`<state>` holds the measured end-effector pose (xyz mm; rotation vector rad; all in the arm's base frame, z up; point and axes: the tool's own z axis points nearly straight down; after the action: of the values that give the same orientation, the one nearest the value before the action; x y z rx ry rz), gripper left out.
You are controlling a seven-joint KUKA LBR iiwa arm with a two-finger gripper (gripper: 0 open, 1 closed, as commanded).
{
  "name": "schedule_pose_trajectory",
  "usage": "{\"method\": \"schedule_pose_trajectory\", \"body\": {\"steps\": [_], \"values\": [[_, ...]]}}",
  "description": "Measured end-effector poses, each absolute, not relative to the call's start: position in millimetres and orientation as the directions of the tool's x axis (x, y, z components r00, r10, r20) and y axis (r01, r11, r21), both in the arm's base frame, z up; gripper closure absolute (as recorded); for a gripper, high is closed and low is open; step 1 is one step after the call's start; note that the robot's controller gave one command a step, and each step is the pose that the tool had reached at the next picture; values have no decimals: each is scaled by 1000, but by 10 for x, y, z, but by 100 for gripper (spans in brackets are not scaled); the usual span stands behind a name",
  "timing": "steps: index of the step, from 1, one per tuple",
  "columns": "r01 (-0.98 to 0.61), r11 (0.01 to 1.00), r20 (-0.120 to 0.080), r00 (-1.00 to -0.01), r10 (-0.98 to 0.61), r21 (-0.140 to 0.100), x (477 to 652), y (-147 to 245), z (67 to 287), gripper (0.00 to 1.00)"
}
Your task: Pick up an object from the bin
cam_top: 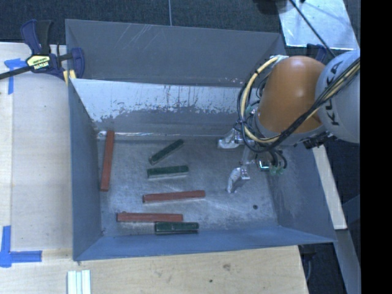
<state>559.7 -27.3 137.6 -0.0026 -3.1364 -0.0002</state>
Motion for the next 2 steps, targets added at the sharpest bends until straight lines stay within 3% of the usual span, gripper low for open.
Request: {"method": "schedule_pose_trajectory", "body": {"steps": [1,2], "values": [[1,1000,-3,-1000,1,0,5617,-274,1422,0],[-107,994,-5,-994,-107,-1,5669,225,937,0]]}}
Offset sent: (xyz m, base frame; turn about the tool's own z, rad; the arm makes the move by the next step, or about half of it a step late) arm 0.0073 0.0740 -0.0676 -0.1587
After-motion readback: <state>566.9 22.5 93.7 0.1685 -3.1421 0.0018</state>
